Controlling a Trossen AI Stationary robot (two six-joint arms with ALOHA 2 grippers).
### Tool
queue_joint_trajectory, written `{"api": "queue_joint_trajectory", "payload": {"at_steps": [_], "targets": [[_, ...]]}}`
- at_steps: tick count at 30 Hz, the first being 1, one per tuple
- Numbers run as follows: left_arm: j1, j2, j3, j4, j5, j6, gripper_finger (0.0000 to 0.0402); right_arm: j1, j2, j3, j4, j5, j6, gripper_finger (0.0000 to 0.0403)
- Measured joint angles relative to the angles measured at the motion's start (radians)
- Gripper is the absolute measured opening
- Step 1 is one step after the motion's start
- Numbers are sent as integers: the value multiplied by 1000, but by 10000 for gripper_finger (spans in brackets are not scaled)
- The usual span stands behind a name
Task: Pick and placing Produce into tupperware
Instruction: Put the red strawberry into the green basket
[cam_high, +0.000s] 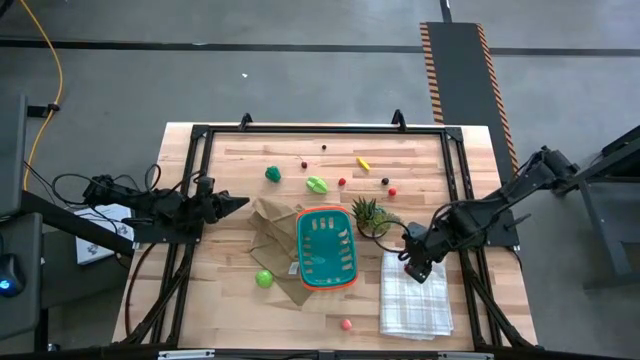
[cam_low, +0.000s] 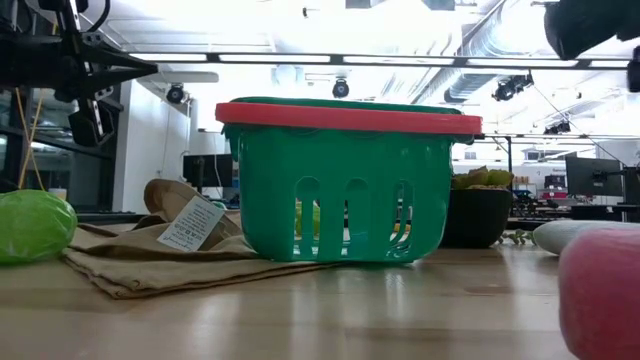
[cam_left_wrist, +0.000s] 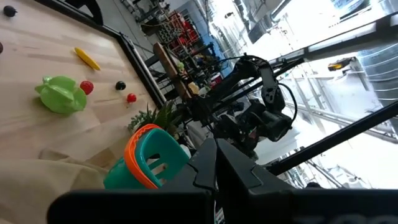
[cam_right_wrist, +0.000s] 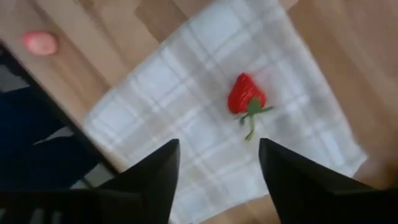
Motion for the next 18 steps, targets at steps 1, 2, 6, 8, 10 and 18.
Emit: {"api": "queue_joint_trajectory", "payload": {"at_steps": [1,2,6,8,10,18], "targets": [[0,0,0,0,0,0,1,0,8,0,-3,16,-25,226],[0,2,0,0,0,1,1,0,14,0,-4,32,-45,234],[0,4,0,0,0,1,1,0,42,0,-15,79,-87,263],[0,4,0,0,0,1,1,0,56,0,-20,79,-106,275],[0,4,0,0,0,2,1,0,73,0,-35,78,-111,284],[0,4,0,0,0,9,1,-23,160,0,-15,73,-96,291]]}}
